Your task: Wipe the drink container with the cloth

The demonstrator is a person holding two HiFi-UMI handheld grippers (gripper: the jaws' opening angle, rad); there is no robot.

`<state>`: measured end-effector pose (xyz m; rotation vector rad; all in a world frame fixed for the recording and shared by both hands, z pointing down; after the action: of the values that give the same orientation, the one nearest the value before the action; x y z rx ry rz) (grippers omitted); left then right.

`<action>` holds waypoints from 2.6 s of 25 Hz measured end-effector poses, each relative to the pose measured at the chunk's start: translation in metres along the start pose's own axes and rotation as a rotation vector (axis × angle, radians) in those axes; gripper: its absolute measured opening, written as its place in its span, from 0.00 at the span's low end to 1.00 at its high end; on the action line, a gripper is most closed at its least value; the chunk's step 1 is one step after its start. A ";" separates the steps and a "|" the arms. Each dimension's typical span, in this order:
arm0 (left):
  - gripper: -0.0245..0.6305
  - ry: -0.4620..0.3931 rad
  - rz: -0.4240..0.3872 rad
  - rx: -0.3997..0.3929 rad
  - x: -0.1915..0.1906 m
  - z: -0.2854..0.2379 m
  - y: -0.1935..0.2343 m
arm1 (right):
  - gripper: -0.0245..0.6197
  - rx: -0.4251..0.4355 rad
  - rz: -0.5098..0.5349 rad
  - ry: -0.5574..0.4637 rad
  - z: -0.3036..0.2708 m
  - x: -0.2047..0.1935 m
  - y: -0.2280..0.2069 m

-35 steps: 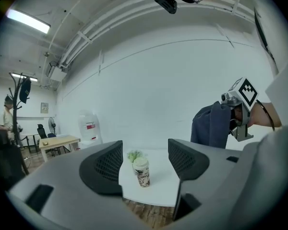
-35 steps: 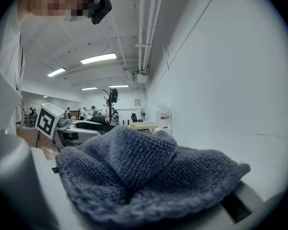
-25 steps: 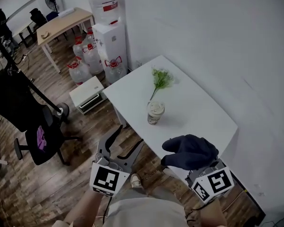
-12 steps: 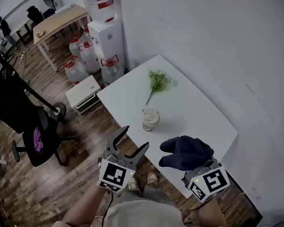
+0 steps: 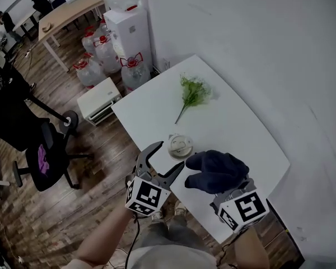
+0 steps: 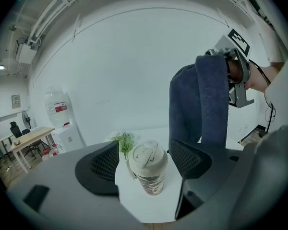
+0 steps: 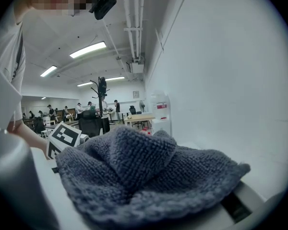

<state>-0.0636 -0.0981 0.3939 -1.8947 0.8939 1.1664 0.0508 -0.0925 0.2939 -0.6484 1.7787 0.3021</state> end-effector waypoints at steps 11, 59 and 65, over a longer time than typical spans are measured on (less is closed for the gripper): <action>0.56 0.025 -0.014 -0.092 -0.033 -0.045 -0.011 | 0.10 0.091 -0.006 0.091 -0.057 -0.038 -0.037; 0.48 -0.029 0.122 -0.061 -0.042 -0.039 -0.012 | 0.10 0.237 0.266 0.514 -0.139 -0.083 -0.028; 0.48 -0.006 0.122 -0.055 -0.048 -0.036 -0.015 | 0.09 0.388 0.249 0.569 -0.134 -0.088 -0.003</action>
<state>-0.0532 -0.1127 0.4533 -1.9016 0.9949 1.2798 -0.0384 -0.1396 0.4181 -0.2391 2.3868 -0.0786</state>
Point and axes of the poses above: the fingertips, and each gripper's own axes: z backward along the fingers, y to its left, x out of its top, the point moved 4 cm from there along z, backward along the fingers, and after that the axes turned 14 degrees about x, right-handed, at the moved point
